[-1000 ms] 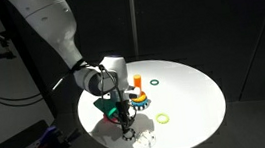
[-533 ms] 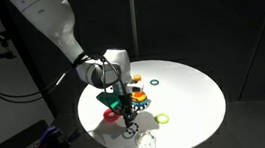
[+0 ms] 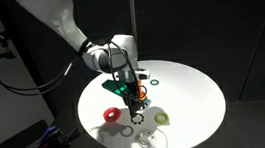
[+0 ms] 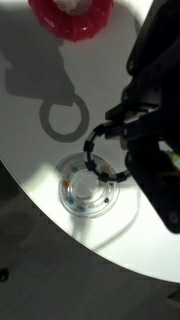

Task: Take the orange ring off of the ring toss then place a black and white one onto it

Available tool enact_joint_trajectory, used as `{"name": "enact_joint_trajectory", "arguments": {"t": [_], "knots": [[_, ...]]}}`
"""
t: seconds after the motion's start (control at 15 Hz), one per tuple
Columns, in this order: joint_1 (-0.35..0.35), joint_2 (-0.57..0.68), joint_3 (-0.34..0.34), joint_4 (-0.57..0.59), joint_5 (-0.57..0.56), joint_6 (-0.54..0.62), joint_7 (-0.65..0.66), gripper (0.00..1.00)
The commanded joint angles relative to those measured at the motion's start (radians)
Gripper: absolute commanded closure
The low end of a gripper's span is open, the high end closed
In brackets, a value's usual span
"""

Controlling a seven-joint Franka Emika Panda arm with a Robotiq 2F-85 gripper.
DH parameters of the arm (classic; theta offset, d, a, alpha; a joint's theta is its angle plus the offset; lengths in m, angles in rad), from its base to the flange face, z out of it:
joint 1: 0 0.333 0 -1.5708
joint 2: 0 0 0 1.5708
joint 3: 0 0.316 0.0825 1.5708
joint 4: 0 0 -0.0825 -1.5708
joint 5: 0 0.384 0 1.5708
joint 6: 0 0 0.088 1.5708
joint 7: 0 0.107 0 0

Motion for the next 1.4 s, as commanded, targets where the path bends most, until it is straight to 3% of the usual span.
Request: {"name": "enact_joint_trajectory", "arguments": {"t": [0.0, 0.4, 1.33], "knots": [[-0.037, -0.028, 0.037, 0.074, 0.039, -0.133, -0.064, 0.95], [-0.043, -0.042, 0.062, 0.193, 0.067, -0.267, -0.082, 0.95], [-0.028, -0.045, 0.130, 0.373, 0.115, -0.369, -0.094, 0.95]]}}
